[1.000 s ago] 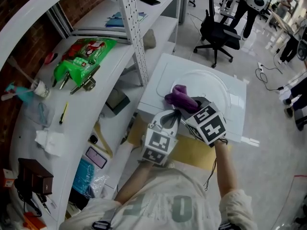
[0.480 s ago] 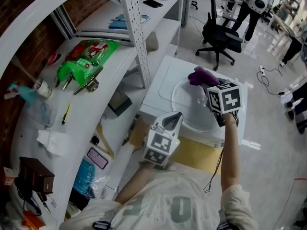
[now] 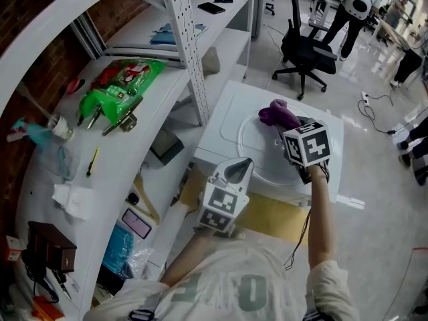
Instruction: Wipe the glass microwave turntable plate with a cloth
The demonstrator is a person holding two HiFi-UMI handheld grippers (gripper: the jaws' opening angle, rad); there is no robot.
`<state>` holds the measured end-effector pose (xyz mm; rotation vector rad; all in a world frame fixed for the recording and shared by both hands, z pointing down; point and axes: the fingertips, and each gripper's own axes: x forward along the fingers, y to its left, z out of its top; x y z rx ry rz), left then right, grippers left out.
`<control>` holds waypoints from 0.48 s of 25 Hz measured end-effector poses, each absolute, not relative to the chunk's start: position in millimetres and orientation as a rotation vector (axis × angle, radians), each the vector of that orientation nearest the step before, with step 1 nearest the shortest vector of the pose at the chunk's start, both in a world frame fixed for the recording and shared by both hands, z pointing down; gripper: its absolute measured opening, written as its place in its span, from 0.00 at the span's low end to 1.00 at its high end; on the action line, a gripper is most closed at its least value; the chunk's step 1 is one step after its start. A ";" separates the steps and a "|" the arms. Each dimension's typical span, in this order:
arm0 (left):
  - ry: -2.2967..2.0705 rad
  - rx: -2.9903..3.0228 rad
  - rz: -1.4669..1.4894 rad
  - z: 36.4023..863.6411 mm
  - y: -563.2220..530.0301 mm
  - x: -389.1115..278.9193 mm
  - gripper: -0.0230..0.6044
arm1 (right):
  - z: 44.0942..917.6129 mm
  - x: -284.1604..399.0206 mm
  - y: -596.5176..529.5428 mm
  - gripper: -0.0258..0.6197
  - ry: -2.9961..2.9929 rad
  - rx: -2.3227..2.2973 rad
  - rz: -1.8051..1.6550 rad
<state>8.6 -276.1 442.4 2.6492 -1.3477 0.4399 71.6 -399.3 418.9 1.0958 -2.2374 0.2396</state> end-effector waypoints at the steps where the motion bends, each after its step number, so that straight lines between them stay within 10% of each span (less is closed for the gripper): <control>1: -1.349 2.648 0.440 442.5 -276.2 8.2 0.04 | 419.9 69.3 -392.3 0.13 -2.237 1.080 0.230; 12: -1.363 2.650 0.435 441.5 -276.8 7.5 0.04 | 427.0 45.0 -304.3 0.13 -2.294 0.926 0.199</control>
